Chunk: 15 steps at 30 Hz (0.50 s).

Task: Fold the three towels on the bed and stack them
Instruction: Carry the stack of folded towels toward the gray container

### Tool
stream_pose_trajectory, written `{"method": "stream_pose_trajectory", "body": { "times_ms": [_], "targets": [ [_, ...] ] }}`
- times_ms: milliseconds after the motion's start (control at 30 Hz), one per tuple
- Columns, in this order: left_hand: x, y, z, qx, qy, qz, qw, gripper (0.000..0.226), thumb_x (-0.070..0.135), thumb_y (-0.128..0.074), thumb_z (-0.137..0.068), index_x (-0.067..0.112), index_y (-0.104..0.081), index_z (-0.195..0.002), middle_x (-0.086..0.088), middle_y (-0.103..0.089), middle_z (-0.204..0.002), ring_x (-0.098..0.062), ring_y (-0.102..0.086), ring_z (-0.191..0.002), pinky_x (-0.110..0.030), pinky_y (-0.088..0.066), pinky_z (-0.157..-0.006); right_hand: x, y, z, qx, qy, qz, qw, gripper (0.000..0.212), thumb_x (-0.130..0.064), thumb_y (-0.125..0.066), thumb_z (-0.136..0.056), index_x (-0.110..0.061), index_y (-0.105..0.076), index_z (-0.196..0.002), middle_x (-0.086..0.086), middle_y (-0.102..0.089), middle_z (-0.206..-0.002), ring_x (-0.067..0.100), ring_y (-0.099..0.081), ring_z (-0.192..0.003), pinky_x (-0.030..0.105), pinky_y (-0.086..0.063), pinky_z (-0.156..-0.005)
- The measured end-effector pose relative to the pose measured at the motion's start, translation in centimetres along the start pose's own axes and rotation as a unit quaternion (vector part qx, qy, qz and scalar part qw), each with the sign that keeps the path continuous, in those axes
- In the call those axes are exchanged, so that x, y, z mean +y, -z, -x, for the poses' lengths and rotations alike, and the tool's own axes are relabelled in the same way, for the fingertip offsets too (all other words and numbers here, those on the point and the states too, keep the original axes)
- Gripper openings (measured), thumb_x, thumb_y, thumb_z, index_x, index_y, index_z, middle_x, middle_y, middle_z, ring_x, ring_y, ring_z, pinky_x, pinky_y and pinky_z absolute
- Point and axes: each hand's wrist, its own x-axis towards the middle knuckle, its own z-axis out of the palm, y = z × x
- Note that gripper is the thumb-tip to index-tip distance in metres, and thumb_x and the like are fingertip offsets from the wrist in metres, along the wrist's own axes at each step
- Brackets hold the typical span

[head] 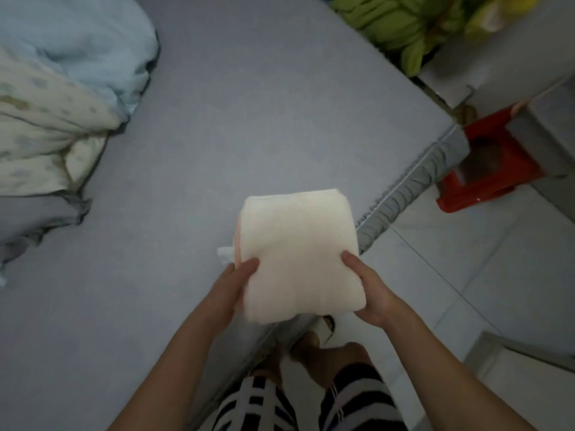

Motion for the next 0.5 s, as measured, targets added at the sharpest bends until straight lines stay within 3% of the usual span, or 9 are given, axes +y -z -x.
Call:
{"method": "stream_pose_trajectory", "body": {
  "times_ms": [100,200,333,400,500],
  "targets": [
    [3.1,-4.6,3.6,-0.001,-0.056,-0.042,0.998,0.075,0.053,-0.065,-0.072,0.033,-0.035,-0.138,0.003,-0.058,-0.130,-0.023,-0.061,-0.112,-0.046,-0.054,-0.091,-2.5,1.0,6.6,0.010,0.060,0.016,0.998,0.051,-0.061,-0.051,-0.083,-0.029,-0.063,-0.121,0.005,-0.073,-0.116,0.025,-0.071,-0.101,0.040,-0.058,-0.077],
    [5.7,-10.4,5.0,-0.035,-0.102,-0.080,0.991,0.072,0.053,-0.060,-0.073,0.048,-0.027,-0.137,0.017,-0.055,-0.127,-0.014,-0.061,-0.110,-0.036,-0.055,-0.079,-5.0,3.4,11.7,0.041,0.129,0.011,0.991,0.054,-0.071,-0.039,-0.083,-0.038,-0.062,-0.119,0.002,-0.072,-0.119,0.025,-0.069,-0.107,0.048,-0.053,-0.092],
    [8.0,-19.4,5.4,-0.100,-0.137,-0.114,0.979,0.068,0.047,-0.058,-0.076,0.045,-0.030,-0.138,0.021,-0.054,-0.128,-0.001,-0.060,-0.108,-0.022,-0.052,-0.075,-7.5,8.9,16.7,0.100,0.200,-0.032,0.974,0.059,-0.068,-0.028,-0.091,-0.034,-0.057,-0.129,0.001,-0.069,-0.124,0.024,-0.065,-0.114,0.052,-0.045,-0.104],
    [8.6,-24.5,5.2,-0.132,-0.146,-0.136,0.971,0.069,0.045,-0.058,-0.077,0.042,-0.031,-0.141,0.019,-0.054,-0.132,-0.004,-0.059,-0.114,-0.026,-0.051,-0.084,-8.8,12.4,18.5,0.123,0.222,-0.064,0.965,0.060,-0.066,-0.029,-0.092,-0.030,-0.056,-0.132,0.001,-0.069,-0.125,0.024,-0.065,-0.115,0.050,-0.046,-0.103],
    [9.1,-32.5,4.6,-0.162,-0.157,-0.151,0.962,0.072,0.044,-0.059,-0.076,0.037,-0.032,-0.142,0.012,-0.053,-0.136,-0.011,-0.057,-0.119,-0.034,-0.049,-0.094,-11.3,18.4,20.6,0.143,0.243,-0.105,0.954,0.058,-0.066,-0.036,-0.087,-0.029,-0.059,-0.125,-0.001,-0.072,-0.119,0.019,-0.069,-0.108,0.041,-0.053,-0.089]
  ]
}}
